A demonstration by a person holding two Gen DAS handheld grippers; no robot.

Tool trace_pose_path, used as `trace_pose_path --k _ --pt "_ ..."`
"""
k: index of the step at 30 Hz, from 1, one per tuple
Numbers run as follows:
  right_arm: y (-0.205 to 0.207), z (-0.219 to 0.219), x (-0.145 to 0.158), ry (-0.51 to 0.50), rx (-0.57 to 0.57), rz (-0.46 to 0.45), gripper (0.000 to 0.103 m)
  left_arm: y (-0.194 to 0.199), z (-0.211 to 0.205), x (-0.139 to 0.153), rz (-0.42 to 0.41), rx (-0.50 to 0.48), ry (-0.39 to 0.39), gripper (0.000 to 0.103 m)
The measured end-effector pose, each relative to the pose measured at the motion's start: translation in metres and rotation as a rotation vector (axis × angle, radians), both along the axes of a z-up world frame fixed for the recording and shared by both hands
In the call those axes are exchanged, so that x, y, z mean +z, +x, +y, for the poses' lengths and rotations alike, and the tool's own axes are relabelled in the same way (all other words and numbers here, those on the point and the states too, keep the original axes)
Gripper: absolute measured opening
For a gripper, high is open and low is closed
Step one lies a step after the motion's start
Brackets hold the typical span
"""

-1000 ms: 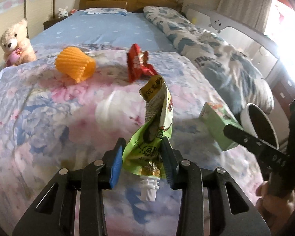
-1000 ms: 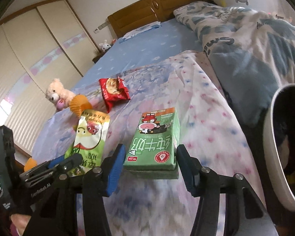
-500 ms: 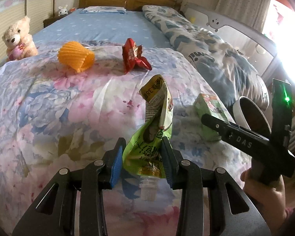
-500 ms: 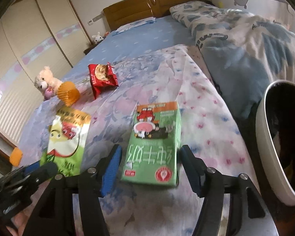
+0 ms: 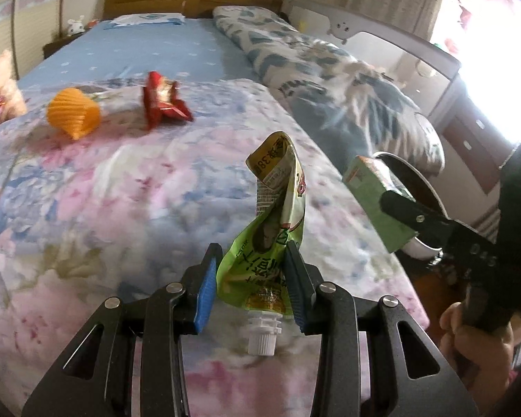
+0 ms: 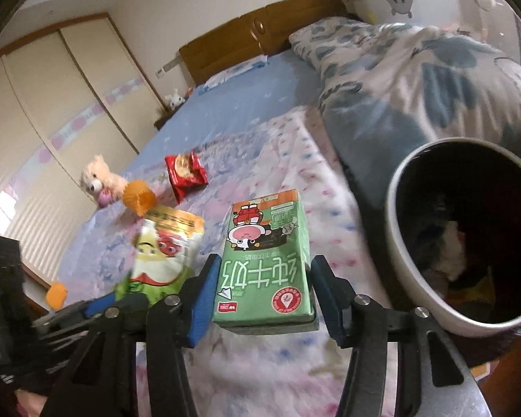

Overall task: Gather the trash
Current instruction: 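Carry pouch and carton over the bin and open both tools to drop them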

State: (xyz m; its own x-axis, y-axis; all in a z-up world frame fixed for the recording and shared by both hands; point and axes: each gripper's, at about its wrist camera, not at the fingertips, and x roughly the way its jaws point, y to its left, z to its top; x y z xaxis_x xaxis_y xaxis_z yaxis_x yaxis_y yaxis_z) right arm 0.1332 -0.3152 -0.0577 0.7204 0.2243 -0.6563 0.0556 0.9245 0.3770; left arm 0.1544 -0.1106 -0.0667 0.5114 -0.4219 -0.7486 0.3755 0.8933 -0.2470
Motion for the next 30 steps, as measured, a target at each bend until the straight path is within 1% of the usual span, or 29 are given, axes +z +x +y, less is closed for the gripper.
trace_pose_path --k 7,17,24,30 --pt "-0.033 -0.039 0.015 0.019 -0.076 -0.037 0.051 -0.013 -0.039 0.008 -0.012 -0.079 0.005 0.035" --pt "-0.065 -0.097 0.018 0.054 -0.180 -0.052 0.051 -0.026 -0.091 0.024 -0.036 -0.181 0.010 0.035" --pt "-0.077 -0.125 0.023 0.061 -0.231 -0.068 0.051 -0.027 -0.117 0.031 -0.047 -0.216 0.006 0.035" --pt "-0.080 -0.139 0.023 0.056 -0.251 -0.070 0.051 -0.026 -0.137 0.032 -0.043 -0.241 0.009 0.035"
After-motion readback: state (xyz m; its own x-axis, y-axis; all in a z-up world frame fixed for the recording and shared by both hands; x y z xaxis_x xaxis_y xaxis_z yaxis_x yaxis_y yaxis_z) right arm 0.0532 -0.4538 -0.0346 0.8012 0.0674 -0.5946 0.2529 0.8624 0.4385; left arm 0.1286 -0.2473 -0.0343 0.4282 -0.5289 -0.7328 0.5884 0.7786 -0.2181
